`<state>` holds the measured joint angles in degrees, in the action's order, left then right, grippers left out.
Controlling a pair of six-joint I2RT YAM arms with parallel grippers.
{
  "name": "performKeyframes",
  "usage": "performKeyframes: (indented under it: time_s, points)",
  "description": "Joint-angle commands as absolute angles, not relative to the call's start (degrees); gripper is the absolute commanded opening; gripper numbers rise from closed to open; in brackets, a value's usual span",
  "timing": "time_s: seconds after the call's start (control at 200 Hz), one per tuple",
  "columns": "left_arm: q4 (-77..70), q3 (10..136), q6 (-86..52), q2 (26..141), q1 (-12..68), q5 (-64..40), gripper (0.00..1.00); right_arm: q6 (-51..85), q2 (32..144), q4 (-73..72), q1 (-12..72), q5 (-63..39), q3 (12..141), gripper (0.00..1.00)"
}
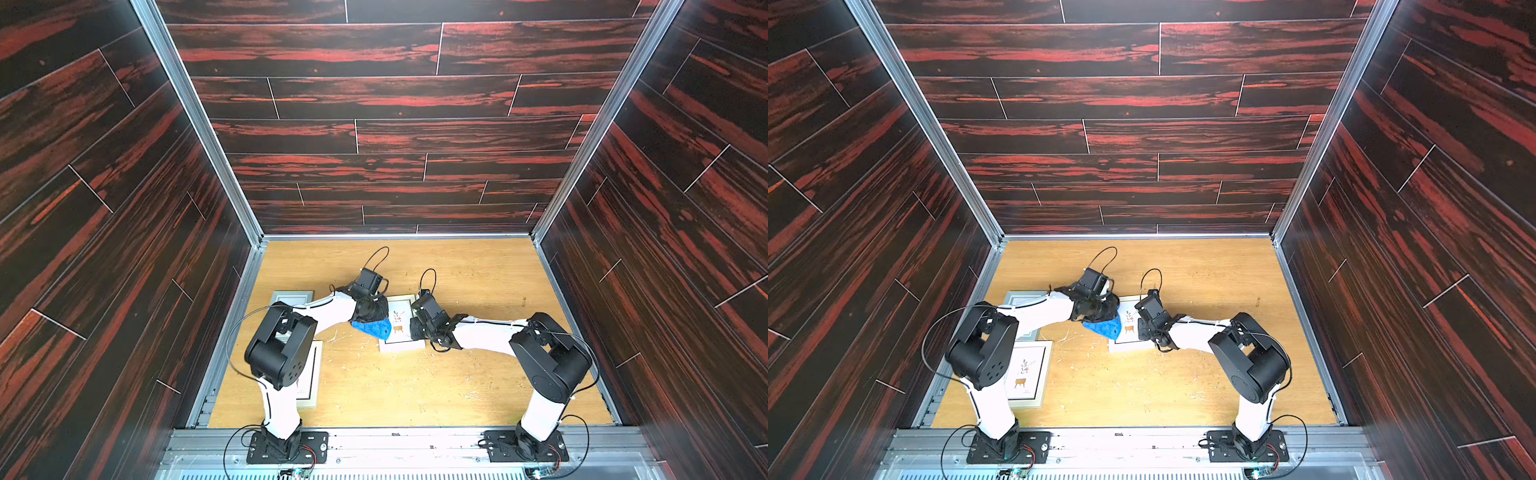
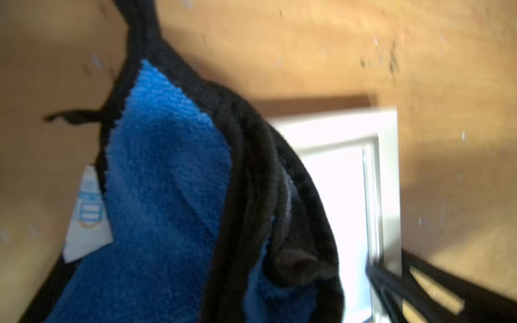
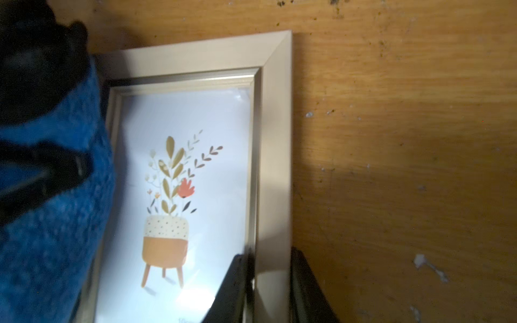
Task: Wipe the picture frame with a cloth
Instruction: Wipe the dirt from the picture frame.
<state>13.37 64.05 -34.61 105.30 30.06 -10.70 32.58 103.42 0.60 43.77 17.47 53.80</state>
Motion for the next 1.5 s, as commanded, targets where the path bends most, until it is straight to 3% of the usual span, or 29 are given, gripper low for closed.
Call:
performKeyframes:
  time_s: [0.0, 0.336, 0.681, 0.992, 1.273, 1.493]
  points:
    - [15.5, 57.7, -37.4, 101.1, 33.3, -12.4, 0.03, 33.2, 105.0, 4.3, 43.5, 19.4, 53.0, 0.0]
    - [20.2, 70.2, -33.3, 109.2, 28.6, -12.6, 0.03, 33.4, 104.4, 4.9, 43.5, 20.1, 53.3, 0.0]
    - [11.1, 53.6, -42.3, 101.2, 35.1, -16.8, 0.03, 33.8, 105.7, 4.7, 43.4, 19.9, 54.2, 0.0]
    - [11.5, 60.1, -40.8, 105.8, 31.8, -15.3, 0.03, 34.1, 105.6, 5.6, 43.5, 21.1, 54.6, 0.0]
    - [9.4, 51.1, -43.9, 100.6, 35.2, -14.8, 0.03, 34.2, 105.8, 6.1, 43.5, 21.5, 54.6, 0.0]
    - [10.2, 57.3, -43.6, 104.1, 34.8, -15.0, 0.03, 34.2, 105.0, 6.8, 43.5, 22.1, 55.2, 0.0]
